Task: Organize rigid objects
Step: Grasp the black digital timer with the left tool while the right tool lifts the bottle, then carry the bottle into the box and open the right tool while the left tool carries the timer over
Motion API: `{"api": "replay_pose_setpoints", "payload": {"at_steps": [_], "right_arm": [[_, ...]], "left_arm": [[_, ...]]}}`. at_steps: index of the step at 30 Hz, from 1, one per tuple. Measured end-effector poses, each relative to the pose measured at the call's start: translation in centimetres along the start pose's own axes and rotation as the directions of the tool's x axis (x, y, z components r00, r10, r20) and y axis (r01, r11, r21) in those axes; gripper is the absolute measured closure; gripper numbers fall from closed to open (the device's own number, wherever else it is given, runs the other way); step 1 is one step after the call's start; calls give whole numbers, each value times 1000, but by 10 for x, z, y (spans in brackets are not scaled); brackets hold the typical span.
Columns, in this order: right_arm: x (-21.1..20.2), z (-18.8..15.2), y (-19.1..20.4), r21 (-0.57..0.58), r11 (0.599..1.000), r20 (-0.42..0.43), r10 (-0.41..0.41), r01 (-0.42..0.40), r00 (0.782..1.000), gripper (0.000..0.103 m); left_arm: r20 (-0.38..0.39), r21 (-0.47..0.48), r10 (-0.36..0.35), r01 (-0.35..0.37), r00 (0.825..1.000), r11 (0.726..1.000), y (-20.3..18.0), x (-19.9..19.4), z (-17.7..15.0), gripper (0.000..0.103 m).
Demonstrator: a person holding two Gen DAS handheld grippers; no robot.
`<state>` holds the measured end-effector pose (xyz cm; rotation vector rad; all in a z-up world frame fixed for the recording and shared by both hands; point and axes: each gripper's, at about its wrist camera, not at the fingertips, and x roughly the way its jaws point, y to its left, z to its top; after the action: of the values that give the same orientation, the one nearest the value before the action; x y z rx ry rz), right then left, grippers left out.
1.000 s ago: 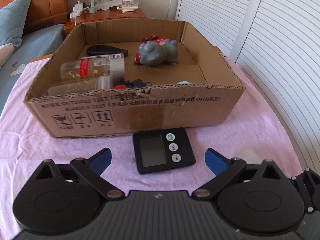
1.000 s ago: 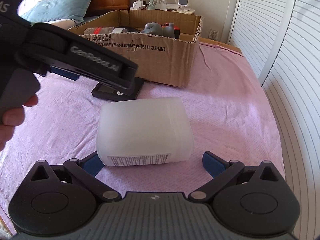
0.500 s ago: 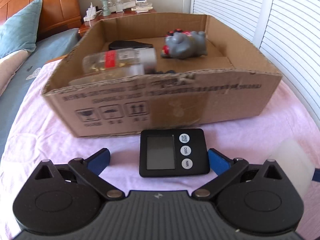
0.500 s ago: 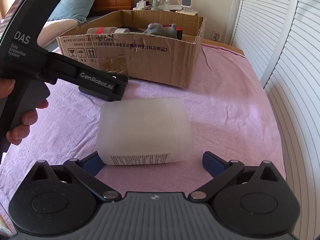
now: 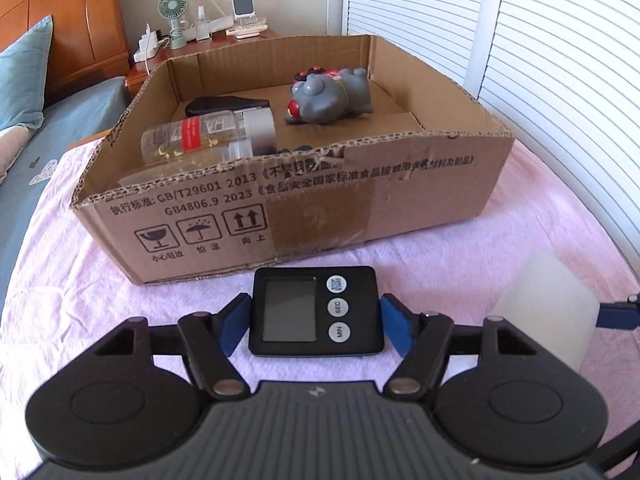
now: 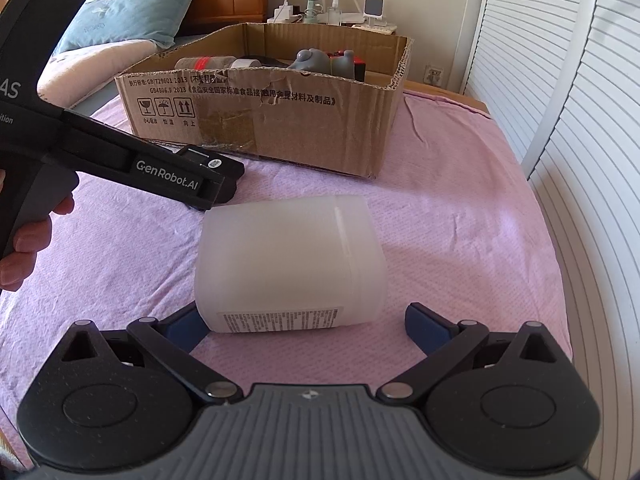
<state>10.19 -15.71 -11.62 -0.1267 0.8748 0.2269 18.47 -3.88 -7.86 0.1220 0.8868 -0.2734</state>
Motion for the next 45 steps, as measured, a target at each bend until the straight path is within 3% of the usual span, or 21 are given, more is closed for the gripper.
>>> {"api": "replay_pose_setpoints", "payload": {"at_steps": [9, 19, 23, 28, 32, 45], "right_arm": [[3, 8, 2, -17, 1000, -30, 9, -9, 1000, 0], [2, 29, 6, -57, 998, -23, 35, -36, 999, 0], [5, 34, 9, -65, 997, -34, 43, -45, 998, 0], [5, 38, 16, -112, 993, -37, 33, -37, 999, 5], [7, 38, 17, -141, 990, -60, 2, -11, 998, 16], [-7, 40, 4, -131, 991, -47, 2, -9, 999, 17]], "left_arm": [[9, 13, -7, 7, 1000, 1000, 7, -1, -6, 20], [19, 23, -29, 28, 999, 999, 2, 0, -6, 24], [14, 52, -52, 51, 999, 997, 3, -1, -4, 34], [-14, 73, -71, 72, 997, 995, 5, -1, 0, 34], [-43, 72, -91, 94, 995, 993, 9, -2, 2, 34], [-62, 131, -117, 124, 991, 983, 13, -32, 0, 34]]}}
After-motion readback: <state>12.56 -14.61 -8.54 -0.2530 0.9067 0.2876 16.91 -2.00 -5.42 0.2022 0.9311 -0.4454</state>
